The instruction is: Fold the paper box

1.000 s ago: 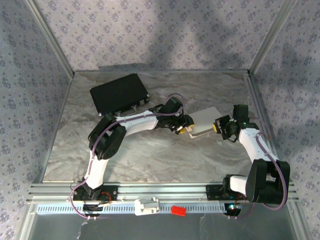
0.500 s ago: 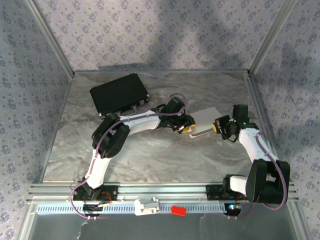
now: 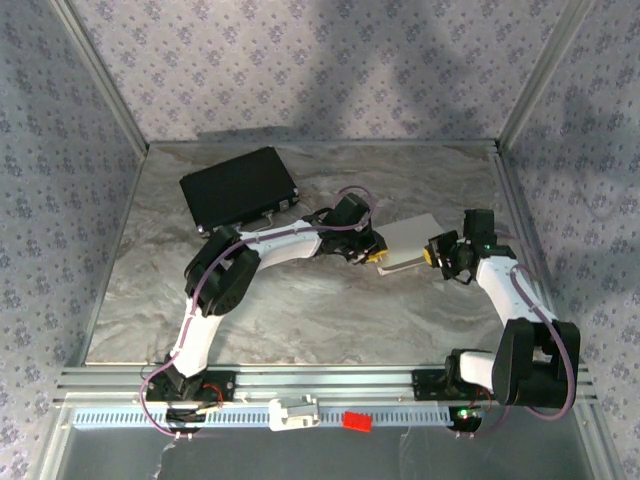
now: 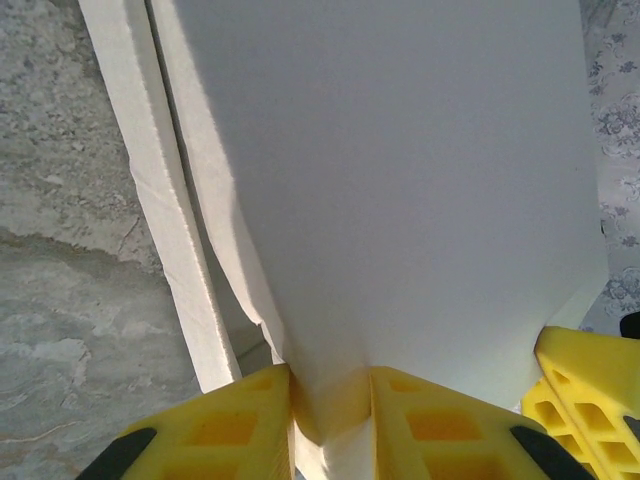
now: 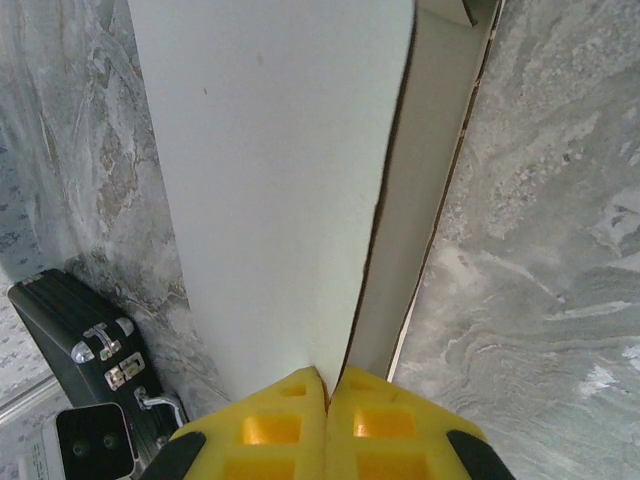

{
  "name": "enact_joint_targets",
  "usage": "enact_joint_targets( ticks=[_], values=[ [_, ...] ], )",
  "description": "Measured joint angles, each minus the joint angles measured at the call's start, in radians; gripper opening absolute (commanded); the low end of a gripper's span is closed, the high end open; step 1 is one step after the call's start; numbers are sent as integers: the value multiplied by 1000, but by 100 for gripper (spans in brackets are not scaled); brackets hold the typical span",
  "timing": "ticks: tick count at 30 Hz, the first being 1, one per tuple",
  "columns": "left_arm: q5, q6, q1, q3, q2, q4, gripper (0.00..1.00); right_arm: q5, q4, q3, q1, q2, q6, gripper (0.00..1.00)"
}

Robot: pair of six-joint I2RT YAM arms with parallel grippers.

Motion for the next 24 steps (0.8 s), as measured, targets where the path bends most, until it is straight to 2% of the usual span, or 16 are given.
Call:
enact_joint_targets(
  ticks=[6,13,14,17,19,21,24],
  values=[
    [-12,11,5,-4,0,2,8,0,0,0,10,16,13,0],
    [-18,31,29,-75,-39,24,4,-1,0,0,63,23,57,0],
    [-16,36,37,-98,-56,27,4,-1,0,0,80,23,67,6],
    [9,70,68,-159,-110,21,3,-10,-31,16,132,29,76,35],
    [32,111,101,-188,-145,-1,1,-13,-91,54,155,31,50,49],
    [64,164,142,-208,-177,-38,0,-7,-175,128,154,27,0,56],
    [125,270,214,-217,-217,-119,0,4,-274,249,118,9,-97,59]
  ],
)
